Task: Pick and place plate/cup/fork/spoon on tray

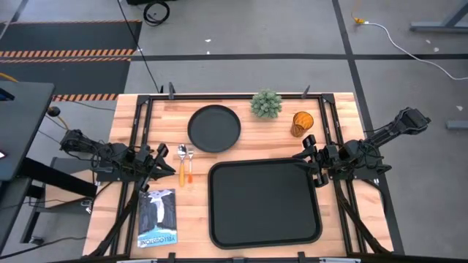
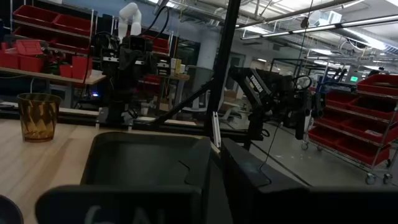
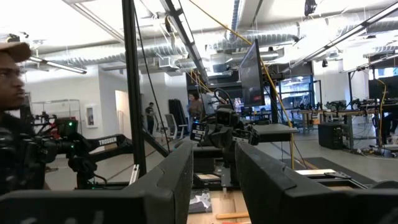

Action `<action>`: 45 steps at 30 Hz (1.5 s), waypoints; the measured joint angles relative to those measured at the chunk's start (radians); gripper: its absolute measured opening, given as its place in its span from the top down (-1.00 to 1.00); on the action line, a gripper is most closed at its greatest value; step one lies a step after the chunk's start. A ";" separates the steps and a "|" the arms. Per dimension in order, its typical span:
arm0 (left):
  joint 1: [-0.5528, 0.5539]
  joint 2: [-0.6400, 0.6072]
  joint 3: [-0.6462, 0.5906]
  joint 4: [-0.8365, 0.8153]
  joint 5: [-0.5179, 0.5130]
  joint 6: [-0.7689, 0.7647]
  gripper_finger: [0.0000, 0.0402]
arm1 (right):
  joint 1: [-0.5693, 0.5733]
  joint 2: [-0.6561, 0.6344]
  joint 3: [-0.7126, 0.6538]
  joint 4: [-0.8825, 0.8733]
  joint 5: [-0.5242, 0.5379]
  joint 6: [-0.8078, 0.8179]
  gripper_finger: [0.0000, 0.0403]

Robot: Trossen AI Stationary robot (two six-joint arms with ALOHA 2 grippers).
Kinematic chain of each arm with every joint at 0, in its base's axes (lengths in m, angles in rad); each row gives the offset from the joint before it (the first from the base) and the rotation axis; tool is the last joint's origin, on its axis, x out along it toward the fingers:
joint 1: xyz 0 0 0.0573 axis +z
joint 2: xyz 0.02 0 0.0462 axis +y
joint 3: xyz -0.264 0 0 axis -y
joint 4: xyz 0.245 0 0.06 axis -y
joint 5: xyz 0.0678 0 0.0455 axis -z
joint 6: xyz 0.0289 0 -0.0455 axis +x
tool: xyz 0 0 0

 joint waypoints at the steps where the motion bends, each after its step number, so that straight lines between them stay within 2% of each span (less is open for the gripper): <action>1: 0.000 0.000 0.000 0.000 0.000 0.000 0.77 | 0.000 0.000 0.000 0.000 0.000 0.000 0.37; 28: 0.000 0.000 0.000 0.012 0.000 0.002 0.77 | 0.000 0.000 0.000 0.000 0.000 0.000 0.37; 33: 0.000 0.000 0.000 0.165 -0.067 0.131 0.77 | 0.000 0.000 0.000 0.000 0.000 0.000 0.37; 39: 0.000 0.000 0.000 0.314 -0.135 0.204 0.77 | 0.000 0.000 0.000 0.010 0.000 0.034 0.37; 45: 0.000 0.000 0.000 0.401 -0.156 0.210 0.77 | 0.000 0.000 0.000 0.018 0.000 0.055 0.37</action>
